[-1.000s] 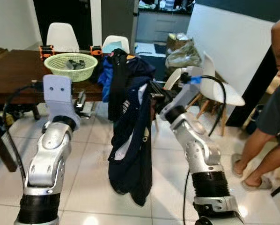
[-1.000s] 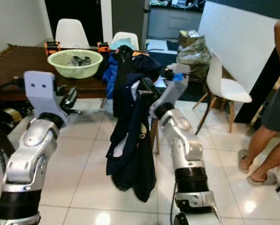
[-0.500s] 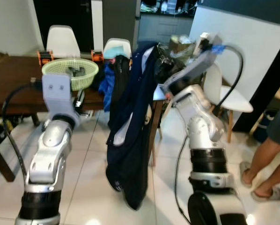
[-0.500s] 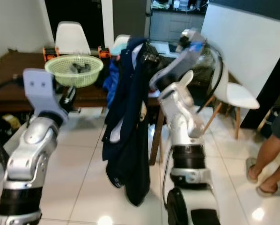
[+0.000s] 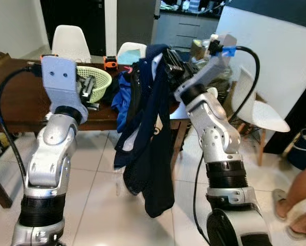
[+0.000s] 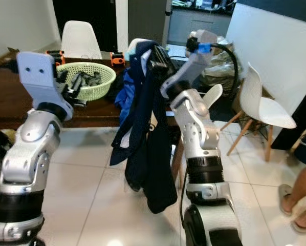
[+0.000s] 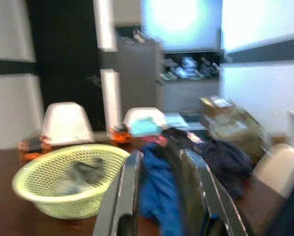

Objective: Hang hanger

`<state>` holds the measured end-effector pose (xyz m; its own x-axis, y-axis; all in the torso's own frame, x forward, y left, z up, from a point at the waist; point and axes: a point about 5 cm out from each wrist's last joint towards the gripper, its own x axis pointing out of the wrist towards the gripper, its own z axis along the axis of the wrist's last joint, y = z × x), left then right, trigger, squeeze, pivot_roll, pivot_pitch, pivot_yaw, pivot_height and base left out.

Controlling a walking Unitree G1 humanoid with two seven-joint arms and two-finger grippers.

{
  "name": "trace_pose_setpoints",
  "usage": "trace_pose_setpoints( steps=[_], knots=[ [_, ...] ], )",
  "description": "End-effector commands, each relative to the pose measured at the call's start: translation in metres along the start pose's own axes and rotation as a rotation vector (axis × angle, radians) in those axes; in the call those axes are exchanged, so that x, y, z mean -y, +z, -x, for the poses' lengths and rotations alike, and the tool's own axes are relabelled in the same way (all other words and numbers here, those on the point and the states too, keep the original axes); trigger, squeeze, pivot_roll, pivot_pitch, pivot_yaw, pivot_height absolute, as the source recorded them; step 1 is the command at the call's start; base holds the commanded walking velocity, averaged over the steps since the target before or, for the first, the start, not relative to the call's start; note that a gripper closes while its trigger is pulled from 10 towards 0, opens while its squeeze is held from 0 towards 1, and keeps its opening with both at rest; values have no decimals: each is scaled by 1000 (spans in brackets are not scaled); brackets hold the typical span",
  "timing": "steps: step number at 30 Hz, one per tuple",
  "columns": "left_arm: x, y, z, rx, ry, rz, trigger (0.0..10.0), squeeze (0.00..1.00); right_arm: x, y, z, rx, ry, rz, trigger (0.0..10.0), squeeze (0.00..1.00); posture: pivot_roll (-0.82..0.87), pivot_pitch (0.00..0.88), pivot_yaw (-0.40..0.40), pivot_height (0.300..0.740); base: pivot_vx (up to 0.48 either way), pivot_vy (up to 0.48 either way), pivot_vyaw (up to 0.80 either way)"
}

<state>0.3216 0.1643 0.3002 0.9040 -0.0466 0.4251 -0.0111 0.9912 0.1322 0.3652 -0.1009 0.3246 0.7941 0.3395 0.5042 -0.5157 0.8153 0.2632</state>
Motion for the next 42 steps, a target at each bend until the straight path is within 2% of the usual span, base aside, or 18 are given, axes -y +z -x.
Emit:
trace_pose_setpoints(
  steps=[1, 3, 4, 5, 6, 7, 12, 16, 27, 38, 40, 41, 42],
  knots=[
    [-3, 5, 0, 16, 4, -33, 10000, 0, -3, 3, -2, 28, 5, 28, 10000, 0, -11, 20, -121, 735, 424, 0, 0],
    [-3, 5, 0, 16, 4, -33, 10000, 0, -3, 3, -2, 28, 5, 28, 10000, 0, -11, 20, -121, 735, 424, 0, 0],
    [-2, 6, -2, 22, -9, -42, 10000, 0, 6, 0, -2, 7, -40, 118, 10000, 0, -10, 20, -123, 735, 420, 0, 0],
    [-2, 7, -4, 24, -19, -49, 10000, 0, 17, 0, -1, 0, -91, 170, 10000, 0, -11, 21, -122, 735, 420, 0, 0],
    [-2, 7, -4, 24, -19, -49, 10000, 0, 17, 0, -1, 0, -91, 170, 10000, 0, -11, 21, -122, 735, 420, 0, 0],
    [-1, 7, -5, 24, -28, -52, 10000, 0, 25, 1, 0, -2, -131, 207, 10000, 0, -11, 20, -122, 735, 420, 0, 0],
    [0, 6, -5, 19, -43, -55, 10000, 0, 32, 2, 1, -7, -161, 205, 10000, 0, -12, 20, -120, 735, 421, 0, 0],
    [1, 6, -6, 18, -51, -56, 10000, 0, 33, 0, 1, -19, -159, 197, 10000, 0, -10, 22, -118, 735, 421, 0, -600],
    [2, 8, -7, 16, -63, -66, 10000, 0, 23, -9, -2, -33, -107, 185, 10000, 0, -7, 27, -120, 735, 422, 0, 0],
    [4, 7, -6, 14, -76, -72, 10000, 0, 21, -3, -10, 5, -120, 145, 10000, 0, -3, 26, -121, 735, 423, 0, 0],
    [4, 6, -6, 12, -81, -72, 10000, 0, 14, 6, -21, 28, -88, 133, 10000, 0, -6, 22, -116, 735, 422, 0, 0],
    [4, 6, -6, 12, -81, -72, 10000, 0, 14, 6, -21, 28, -88, 133, 10000, 0, -6, 22, -116, 735, 420, 0, 0],
    [5, 6, -7, 12, -85, -72, 10000, 0, 6, 11, -30, 30, -42, 127, 10000, 0, -6, 17, -115, 735, 424, 0, 0]
  ],
)
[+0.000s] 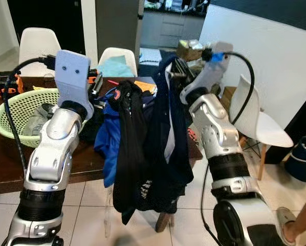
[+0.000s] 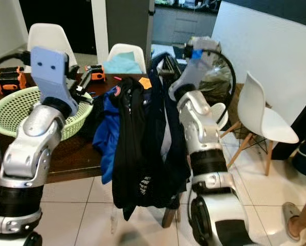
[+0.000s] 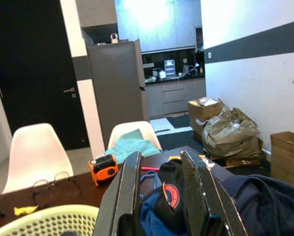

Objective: Hang hanger

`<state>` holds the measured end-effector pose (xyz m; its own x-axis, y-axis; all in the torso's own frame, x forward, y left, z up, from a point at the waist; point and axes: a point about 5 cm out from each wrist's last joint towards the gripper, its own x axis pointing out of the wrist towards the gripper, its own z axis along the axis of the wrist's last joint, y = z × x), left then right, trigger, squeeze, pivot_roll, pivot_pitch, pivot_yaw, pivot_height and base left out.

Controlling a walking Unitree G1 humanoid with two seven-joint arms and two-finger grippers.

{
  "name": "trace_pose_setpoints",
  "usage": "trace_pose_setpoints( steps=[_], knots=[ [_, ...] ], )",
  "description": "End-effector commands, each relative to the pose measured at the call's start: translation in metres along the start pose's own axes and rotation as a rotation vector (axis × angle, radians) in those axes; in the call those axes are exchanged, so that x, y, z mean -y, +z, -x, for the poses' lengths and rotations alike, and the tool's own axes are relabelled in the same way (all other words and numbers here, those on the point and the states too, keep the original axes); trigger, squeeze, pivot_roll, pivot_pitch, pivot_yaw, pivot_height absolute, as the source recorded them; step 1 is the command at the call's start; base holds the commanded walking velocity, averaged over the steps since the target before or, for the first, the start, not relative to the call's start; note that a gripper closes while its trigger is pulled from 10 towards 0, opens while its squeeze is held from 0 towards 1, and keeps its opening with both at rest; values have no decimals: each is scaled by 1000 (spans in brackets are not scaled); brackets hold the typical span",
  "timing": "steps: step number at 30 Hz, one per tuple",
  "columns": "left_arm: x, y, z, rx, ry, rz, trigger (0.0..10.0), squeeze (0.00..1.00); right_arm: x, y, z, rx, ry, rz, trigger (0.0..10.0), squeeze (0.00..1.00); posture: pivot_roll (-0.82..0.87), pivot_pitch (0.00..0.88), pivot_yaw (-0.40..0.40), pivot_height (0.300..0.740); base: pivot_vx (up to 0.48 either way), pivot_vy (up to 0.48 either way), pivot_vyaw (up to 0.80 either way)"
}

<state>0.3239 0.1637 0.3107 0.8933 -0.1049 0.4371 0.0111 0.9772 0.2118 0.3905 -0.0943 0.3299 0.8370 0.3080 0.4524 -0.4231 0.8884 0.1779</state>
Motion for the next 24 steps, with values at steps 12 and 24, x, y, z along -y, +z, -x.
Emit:
trace_pose_setpoints(
  steps=[12, 24],
  knots=[
    [9, -1, -2, -7, -41, -6, 10000, 0, -22, 122, -39, 416, 87, -105, 10000, 0, 8, 0, -122, 735, 422, 0, 0],
    [8, 0, -1, -7, -33, -8, 10000, 0, -57, 54, -38, 110, 340, -107, 10000, 0, 15, 2, -118, 735, 423, 0, 0]
  ],
)
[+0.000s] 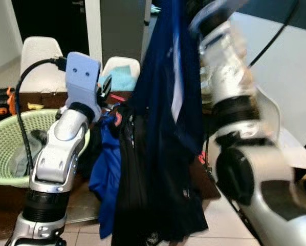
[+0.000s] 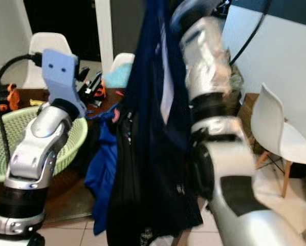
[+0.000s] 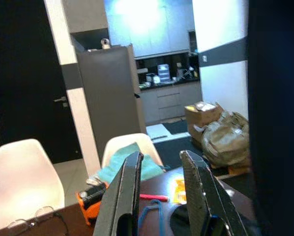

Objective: Hang hanger

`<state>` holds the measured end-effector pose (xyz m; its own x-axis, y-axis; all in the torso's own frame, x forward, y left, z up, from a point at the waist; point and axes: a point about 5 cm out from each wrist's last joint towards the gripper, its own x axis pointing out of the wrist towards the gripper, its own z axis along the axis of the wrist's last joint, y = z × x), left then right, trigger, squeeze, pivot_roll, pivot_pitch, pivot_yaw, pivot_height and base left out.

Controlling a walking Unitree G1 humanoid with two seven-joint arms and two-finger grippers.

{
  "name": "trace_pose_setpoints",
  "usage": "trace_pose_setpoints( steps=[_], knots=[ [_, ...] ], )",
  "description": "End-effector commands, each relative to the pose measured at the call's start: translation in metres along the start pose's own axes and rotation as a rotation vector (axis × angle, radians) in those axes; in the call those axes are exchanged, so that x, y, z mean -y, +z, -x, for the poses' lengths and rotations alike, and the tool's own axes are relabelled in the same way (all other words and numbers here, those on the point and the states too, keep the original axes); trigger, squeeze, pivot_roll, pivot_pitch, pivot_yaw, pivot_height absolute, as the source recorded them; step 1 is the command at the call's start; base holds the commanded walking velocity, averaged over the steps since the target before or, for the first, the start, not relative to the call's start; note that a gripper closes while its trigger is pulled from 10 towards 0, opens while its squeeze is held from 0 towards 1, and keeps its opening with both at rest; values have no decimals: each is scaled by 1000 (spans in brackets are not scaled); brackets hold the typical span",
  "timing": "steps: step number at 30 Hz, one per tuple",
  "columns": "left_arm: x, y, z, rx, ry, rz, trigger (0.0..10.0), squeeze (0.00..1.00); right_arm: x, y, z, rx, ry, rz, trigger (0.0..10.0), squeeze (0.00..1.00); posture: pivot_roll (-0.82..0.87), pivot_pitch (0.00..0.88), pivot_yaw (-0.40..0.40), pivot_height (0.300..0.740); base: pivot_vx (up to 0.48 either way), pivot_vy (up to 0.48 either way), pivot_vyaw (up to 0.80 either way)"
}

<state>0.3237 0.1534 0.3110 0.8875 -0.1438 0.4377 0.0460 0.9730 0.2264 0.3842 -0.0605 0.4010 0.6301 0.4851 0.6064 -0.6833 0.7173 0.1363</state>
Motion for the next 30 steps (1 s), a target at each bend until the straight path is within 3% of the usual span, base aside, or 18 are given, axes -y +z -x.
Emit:
trace_pose_setpoints(
  steps=[1, 2, 3, 4, 5, 6, 7, 8, 9, 11, 16, 21, 22, 23, 24, 26, 27, 30],
  knots=[
    [-2, -3, 1, -17, 5, -10, 10000, 0, -10, -1, -4, -26, 54, 19, 10000, 0, 15, 2, -118, 735, 424, 0, 0],
    [0, -8, 1, -53, -7, 7, 10000, 0, -12, -45, 13, -185, 104, 58, 10000, 0, 9, 9, -111, 735, 0, 0, 0],
    [0, -8, 1, -53, -7, 7, 10000, 0, -12, -45, 13, -185, 104, 58, 10000, 0, 9, 9, -111, 735, 0, 0, 0],
    [6, -15, 2, -102, -38, -5, 10000, 0, -9, -83, 35, -354, 144, 84, 10000, 0, 8, 10, -111, 735, 0, 0, 0],
    [6, -15, 2, -102, -38, -5, 10000, 0, -9, -83, 35, -354, 144, 84, 10000, 0, 8, 10, -111, 735, 0, 0, 0],
    [13, -20, 4, -143, -82, 6, 10000, 0, -4, -110, 56, -477, 174, 99, 10000, 0, 6, 15, -109, 735, 0, 0, 0],
    [13, -20, 4, -143, -82, 6, 10000, 0, -4, -110, 56, -477, 174, 99, 10000, 0, 6, 15, -109, 735, 0, 0, 0],
    [27, -23, 10, -190, -208, -43, 10000, 0, 4, -129, 80, -622, 224, 128, 10000, 0, -2, 21, -104, 735, 0, 0, 0],
    [27, -23, 10, -190, -208, -43, 10000, 0, 4, -129, 80, -622, 224, 128, 10000, 0, -2, 21, -104, 735, 0, 0, 0],
    [44, -25, 21, -238, -388, -104, 10000, 0, 12, -142, 107, -774, 282, 141, 10000, 0, -4, 22, -100, 735, 0, 0, 0],
    [50, -22, 24, -245, -452, -118, 10000, 0, 16, -145, 117, -835, 289, 153, 10000, 0, -7, 23, -97, 735, 0, 0, 0],
    [49, -20, 21, -238, -444, -115, 10000, 0, 25, -149, 123, -893, 208, 190, 10000, 0, -3, 24, -98, 735, 0, 0, 0],
    [48, -19, 20, -233, -437, -116, 10000, 0, 31, -148, 123, -897, 146, 219, 10000, 894, 0, 24, -99, 735, 0, 0, 0],
    [48, -19, 20, -233, -437, -116, 10000, 0, 31, -148, 123, -897, 146, 219, 10000, 894, 0, 24, -99, 735, 0, 0, 0],
    [46, -17, 19, -226, -424, -107, 10000, 0, 36, -142, 118, -857, 100, 262, 10000, 1000, 2, 25, -98, 735, 0, 0, 0],
    [46, -15, 19, -222, -417, -100, 10000, 0, 39, -136, 114, -824, 75, 288, 10000, 1000, 2, 25, -98, 735, 0, 0, 0],
    [45, -13, 18, -212, -404, -92, 10000, 0, 40, -129, 110, -784, 70, 288, 10000, 0, 1, 25, -98, 735, 0, 0, 0],
    [43, -8, 16, -202, -385, -60, 10000, 0, 41, -113, 101, -687, 36, 213, 10000, 0, 0, 24, -98, 735, 0, 0, 0]
  ],
)
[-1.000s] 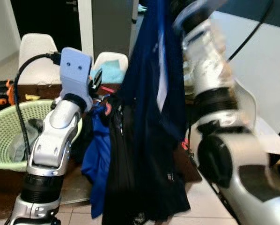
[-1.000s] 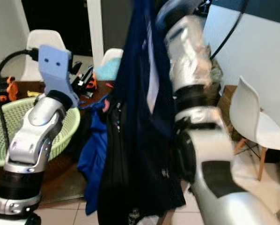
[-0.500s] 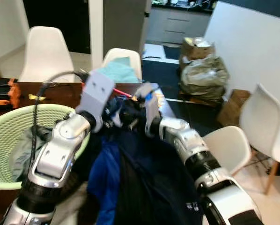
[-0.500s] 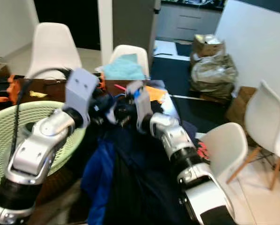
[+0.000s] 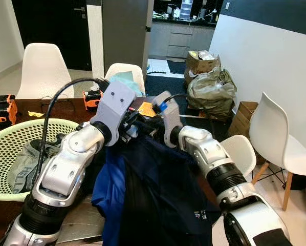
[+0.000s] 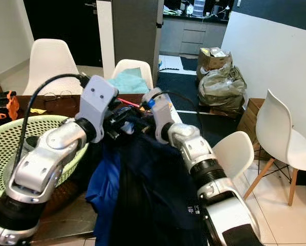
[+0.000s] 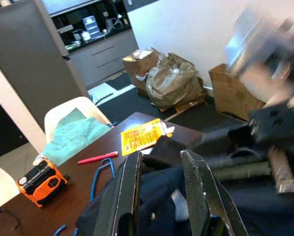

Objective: Hang hanger

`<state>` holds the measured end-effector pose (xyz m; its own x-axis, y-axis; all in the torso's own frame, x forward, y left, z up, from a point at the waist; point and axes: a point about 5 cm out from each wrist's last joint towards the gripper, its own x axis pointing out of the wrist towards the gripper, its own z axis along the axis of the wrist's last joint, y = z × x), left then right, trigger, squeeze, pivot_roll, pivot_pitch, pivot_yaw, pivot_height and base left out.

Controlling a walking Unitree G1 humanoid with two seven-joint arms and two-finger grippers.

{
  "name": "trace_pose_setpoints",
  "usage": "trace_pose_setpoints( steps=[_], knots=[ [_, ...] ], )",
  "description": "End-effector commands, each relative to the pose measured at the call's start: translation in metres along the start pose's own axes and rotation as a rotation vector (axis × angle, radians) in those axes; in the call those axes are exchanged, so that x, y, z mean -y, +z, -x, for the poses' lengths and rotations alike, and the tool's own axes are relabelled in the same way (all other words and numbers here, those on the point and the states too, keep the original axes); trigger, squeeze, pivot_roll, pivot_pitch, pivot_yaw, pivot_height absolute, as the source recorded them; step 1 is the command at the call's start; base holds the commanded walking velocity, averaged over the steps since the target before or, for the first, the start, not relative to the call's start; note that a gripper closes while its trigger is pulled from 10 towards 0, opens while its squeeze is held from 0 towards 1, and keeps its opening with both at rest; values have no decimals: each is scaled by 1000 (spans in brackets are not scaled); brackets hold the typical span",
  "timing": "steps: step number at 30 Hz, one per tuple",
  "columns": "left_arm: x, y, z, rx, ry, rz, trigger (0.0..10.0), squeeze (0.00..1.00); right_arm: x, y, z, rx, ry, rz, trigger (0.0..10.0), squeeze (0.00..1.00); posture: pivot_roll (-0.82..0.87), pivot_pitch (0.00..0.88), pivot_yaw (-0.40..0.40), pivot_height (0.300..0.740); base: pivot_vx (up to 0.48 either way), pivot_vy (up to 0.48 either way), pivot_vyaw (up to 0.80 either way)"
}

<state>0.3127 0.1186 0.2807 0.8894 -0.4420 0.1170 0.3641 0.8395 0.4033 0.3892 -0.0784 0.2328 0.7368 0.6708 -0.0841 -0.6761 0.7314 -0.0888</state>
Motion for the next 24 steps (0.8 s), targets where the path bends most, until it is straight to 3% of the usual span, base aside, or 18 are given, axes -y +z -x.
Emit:
trace_pose_setpoints(
  steps=[1, 3, 4, 6, 7, 9, 12, 19, 21, 22, 24],
  knots=[
    [0, 8, -1, 23, 10, 31, 10000, 0, 9, 21, 6, 114, -41, -53, 10000, 0, -2, 23, -98, 735, 0, 0, 0],
    [-7, 9, -1, 29, 68, 46, 10000, 0, 22, 38, 16, 277, -162, -105, 10000, 0, -2, 25, -99, 735, 0, 0, 0],
    [-7, 9, -1, 29, 68, 46, 10000, 0, 22, 38, 16, 277, -162, -105, 10000, 0, -2, 25, -99, 735, 0, 0, 0],
    [-15, 4, -1, 22, 159, 78, 10000, 0, 40, 43, 32, 391, -336, -162, 10000, 0, -1, 29, -105, 735, 0, 0, 0],
    [-15, 4, -1, 22, 159, 78, 10000, 0, 40, 43, 32, 391, -336, -162, 10000, 0, -1, 29, -105, 735, 0, 0, 0],
    [-26, 1, 4, 43, 270, 96, 10000, 0, 58, 31, 50, 416, -510, -189, 10000, 0, -1, 29, -105, 735, 0, 0, 0],
    [-31, -1, 7, 50, 315, 108, 10000, 0, 65, 19, 59, 391, -579, -218, 10000, 0, 0, 34, -102, 735, 0, 0, 0],
    [-30, -1, 9, 53, 310, 83, 10000, 0, 55, 2, 64, 351, -514, -230, 10000, 0, -3, 32, -90, 735, 0, 0, 0],
    [-41, -8, 12, -24, 416, 35, 10000, 0, 48, -1, 63, 353, -481, -242, 10000, 0, -5, 29, -83, 735, 0, 0, 0],
    [-41, -8, 12, -24, 416, 35, 10000, 0, 48, -1, 63, 353, -481, -242, 10000, 0, -5, 29, -83, 735, 0, 0, 0],
    [-69, -22, 23, -121, 618, 56, 10000, 0, 41, -7, 60, 323, -445, -255, 10000, 0, -2, 28, -83, 735, 0, 0, 0]
  ],
)
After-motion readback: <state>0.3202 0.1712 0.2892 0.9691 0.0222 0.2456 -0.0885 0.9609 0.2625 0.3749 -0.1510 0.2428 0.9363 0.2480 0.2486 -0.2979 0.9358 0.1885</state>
